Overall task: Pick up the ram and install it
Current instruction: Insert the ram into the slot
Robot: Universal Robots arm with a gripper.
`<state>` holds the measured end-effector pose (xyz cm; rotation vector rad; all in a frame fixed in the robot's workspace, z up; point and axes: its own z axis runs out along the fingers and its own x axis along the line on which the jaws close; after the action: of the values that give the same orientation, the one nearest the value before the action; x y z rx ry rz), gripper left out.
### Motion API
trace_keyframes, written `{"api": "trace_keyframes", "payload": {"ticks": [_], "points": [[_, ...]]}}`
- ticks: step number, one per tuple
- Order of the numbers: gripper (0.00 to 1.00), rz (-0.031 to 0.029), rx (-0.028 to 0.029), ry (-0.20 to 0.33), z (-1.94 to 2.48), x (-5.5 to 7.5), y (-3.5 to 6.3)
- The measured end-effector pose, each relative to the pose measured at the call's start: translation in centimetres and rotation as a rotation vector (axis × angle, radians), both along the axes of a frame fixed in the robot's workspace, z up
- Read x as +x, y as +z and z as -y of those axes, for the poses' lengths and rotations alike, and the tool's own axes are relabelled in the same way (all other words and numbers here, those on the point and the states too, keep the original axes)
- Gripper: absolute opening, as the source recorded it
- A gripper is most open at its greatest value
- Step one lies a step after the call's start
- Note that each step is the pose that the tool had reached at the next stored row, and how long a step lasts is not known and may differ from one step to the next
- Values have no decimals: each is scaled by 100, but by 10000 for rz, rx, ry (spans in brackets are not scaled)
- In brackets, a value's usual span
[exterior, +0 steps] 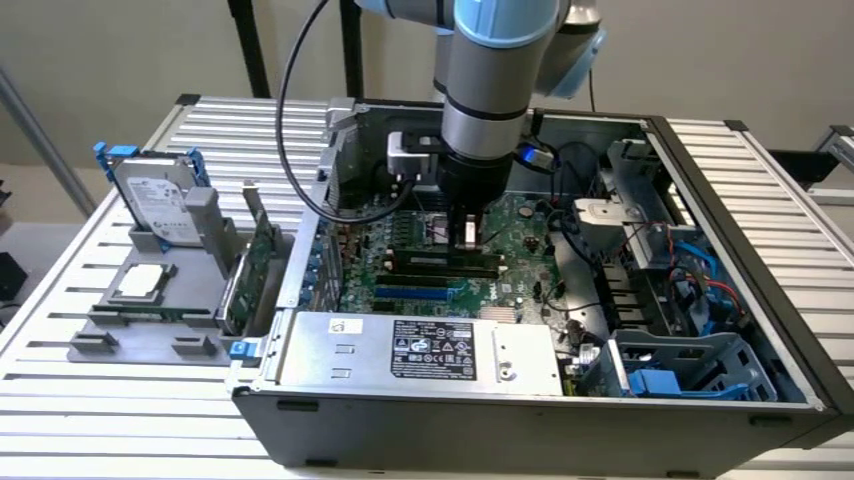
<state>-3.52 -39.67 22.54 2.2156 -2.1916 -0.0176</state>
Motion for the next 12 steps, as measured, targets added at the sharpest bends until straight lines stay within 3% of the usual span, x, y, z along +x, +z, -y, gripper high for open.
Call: {"api": "trace_keyframes", "payload": {"ticks": [12], "points": [[0,1,-14,-1,-11,-1,-24]]}}
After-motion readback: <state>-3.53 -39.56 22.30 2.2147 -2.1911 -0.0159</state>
